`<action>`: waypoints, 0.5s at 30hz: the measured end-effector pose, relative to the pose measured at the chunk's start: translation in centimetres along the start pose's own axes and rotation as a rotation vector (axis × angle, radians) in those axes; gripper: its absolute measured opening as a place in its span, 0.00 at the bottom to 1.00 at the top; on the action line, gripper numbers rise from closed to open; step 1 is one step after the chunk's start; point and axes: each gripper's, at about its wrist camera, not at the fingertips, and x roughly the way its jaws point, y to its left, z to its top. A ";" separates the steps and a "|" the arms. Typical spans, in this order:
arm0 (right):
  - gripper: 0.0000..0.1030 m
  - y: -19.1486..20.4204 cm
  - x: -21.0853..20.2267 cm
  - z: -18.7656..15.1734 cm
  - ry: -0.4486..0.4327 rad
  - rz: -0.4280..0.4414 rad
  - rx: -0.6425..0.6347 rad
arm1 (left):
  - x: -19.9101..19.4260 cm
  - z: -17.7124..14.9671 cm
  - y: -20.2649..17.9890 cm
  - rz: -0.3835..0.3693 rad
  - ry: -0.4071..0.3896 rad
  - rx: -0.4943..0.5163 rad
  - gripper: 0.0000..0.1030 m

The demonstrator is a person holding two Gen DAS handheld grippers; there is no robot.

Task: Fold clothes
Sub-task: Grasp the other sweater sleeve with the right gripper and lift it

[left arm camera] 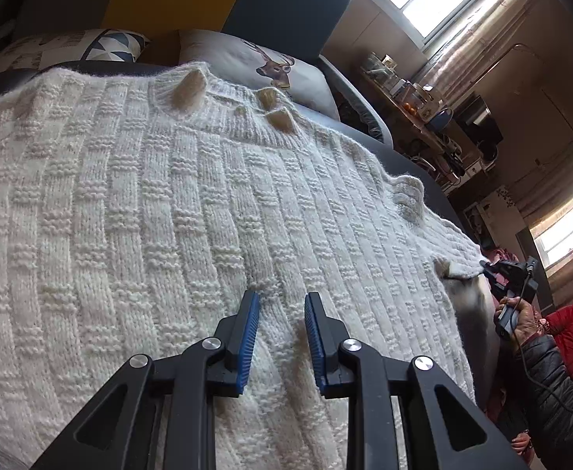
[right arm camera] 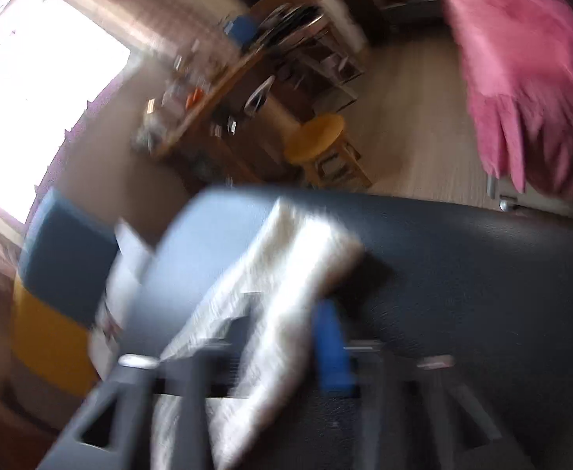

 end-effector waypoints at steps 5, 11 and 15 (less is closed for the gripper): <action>0.08 2.1 -0.5 -0.3 -0.003 0.014 -0.127 | 0.1 0.3 -0.6 0.024 0.026 -0.026 0.23; 0.08 7.8 -2.5 -2.8 0.024 0.108 -0.420 | 0.1 2.1 -3.8 -0.075 0.077 -0.062 0.23; 0.08 10.0 -2.8 -7.2 0.101 0.136 -0.584 | 1.4 3.5 -8.5 -0.205 0.126 -0.054 0.25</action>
